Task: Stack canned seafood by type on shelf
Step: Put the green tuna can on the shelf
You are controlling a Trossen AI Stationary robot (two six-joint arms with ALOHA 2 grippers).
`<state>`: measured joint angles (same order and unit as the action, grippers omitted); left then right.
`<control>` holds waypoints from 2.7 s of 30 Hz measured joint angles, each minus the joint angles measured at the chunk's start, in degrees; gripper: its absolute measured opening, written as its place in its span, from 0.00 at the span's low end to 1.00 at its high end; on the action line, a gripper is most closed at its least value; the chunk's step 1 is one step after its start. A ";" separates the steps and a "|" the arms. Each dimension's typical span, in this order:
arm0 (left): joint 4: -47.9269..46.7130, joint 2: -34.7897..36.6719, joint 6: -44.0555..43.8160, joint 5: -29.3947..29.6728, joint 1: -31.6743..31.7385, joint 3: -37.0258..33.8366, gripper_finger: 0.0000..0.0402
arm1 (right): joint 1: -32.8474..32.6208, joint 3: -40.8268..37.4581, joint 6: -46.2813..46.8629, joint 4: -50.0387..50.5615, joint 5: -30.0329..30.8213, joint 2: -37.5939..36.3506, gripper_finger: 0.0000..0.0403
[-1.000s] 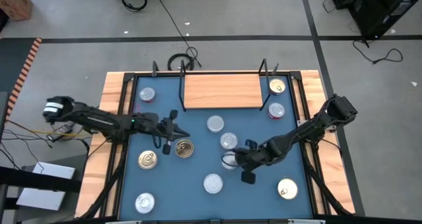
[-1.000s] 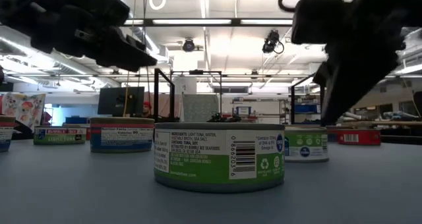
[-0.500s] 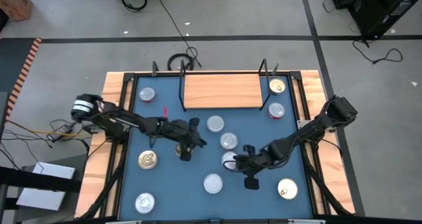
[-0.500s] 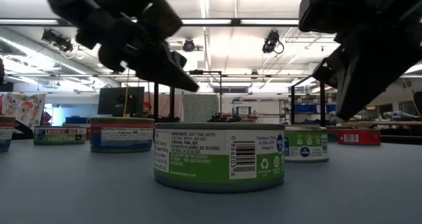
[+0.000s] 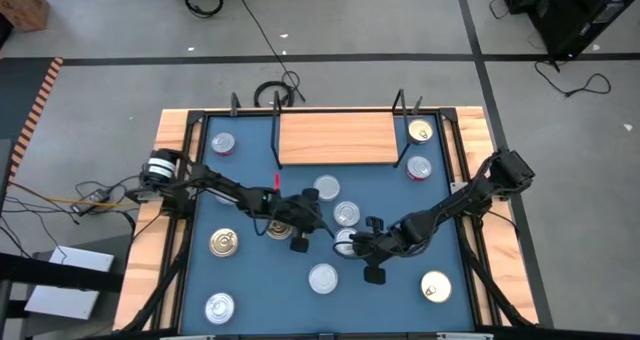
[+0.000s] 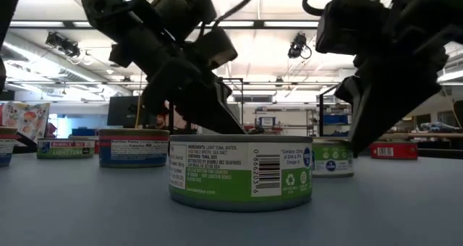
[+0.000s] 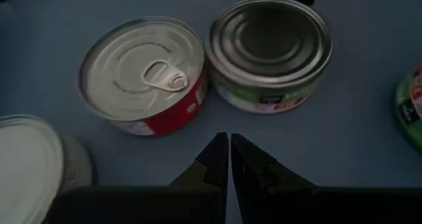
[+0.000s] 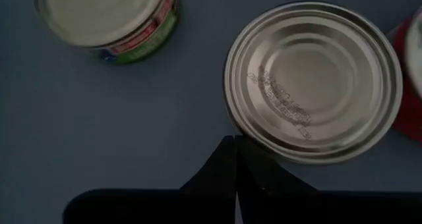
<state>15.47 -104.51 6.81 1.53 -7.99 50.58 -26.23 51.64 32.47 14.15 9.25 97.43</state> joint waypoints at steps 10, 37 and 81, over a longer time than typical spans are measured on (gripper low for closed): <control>4.84 -2.03 -0.39 0.58 -1.36 1.59 0.06 | 1.47 0.00 0.28 -1.57 2.40 -0.02 0.02; 2.41 2.83 -1.27 5.39 -0.65 1.51 0.06 | -2.76 0.02 -3.84 -1.57 4.62 0.66 0.02; -0.90 2.65 -0.31 0.06 2.34 1.11 0.01 | 1.15 0.00 -3.89 -8.67 14.28 1.46 0.02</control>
<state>14.57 -101.86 6.50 1.59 -5.66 51.69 -25.08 51.64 28.57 5.48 23.53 98.89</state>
